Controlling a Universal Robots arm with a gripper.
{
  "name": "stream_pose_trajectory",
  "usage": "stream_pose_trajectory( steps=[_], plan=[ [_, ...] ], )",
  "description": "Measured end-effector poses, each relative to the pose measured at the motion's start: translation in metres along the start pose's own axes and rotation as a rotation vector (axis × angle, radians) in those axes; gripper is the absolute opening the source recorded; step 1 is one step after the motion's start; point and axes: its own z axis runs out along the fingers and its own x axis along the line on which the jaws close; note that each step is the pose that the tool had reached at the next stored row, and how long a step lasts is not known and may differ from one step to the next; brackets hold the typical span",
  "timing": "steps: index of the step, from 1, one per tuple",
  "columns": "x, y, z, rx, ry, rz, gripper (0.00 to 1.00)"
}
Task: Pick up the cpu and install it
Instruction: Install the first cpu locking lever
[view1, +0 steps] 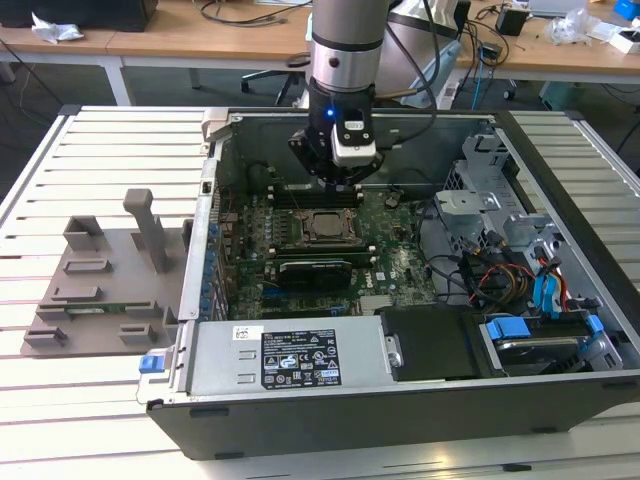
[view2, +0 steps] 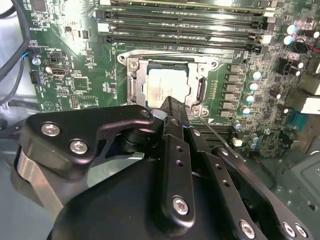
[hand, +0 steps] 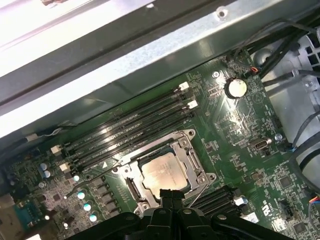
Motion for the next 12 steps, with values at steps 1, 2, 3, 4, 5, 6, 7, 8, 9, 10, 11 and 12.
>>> stream_pose_trajectory(
  steps=[1,2,3,4,5,6,7,8,9,10,11,12],
  plan=[
    [0.0,0.0,0.0,-0.0002,-0.0005,-0.011,0.11],
    [0.0,0.0,0.0,-0.0004,-0.0009,-0.021,0.11],
    [0.0,0.0,0.0,-0.0005,-0.0011,-0.027,0.11],
    [0.0,0.0,0.0,-0.0007,-0.0014,-0.033,0.11],
    [0.0,0.0,0.0,-0.0009,-0.0017,-0.039,0.11],
    [0.0,0.0,0.0,-0.001,-0.002,-0.047,0.11],
    [0.0,0.0,0.0,-0.0011,-0.0023,-0.053,0.11],
    [0.0,0.0,0.0,-0.0014,-0.0027,-0.063,0.11],
    [0.0,0.0,0.0,-0.0014,-0.003,-0.07,0.11],
    [0.0,-0.0001,-0.0002,-0.0032,-0.003,-0.087,0.11],
    [0.0001,-0.0001,-0.0001,-0.008,-0.0016,-0.097,0.11],
    [0.0,0.0,-0.0001,-0.0143,0.0003,-0.11,0.11]
  ],
)
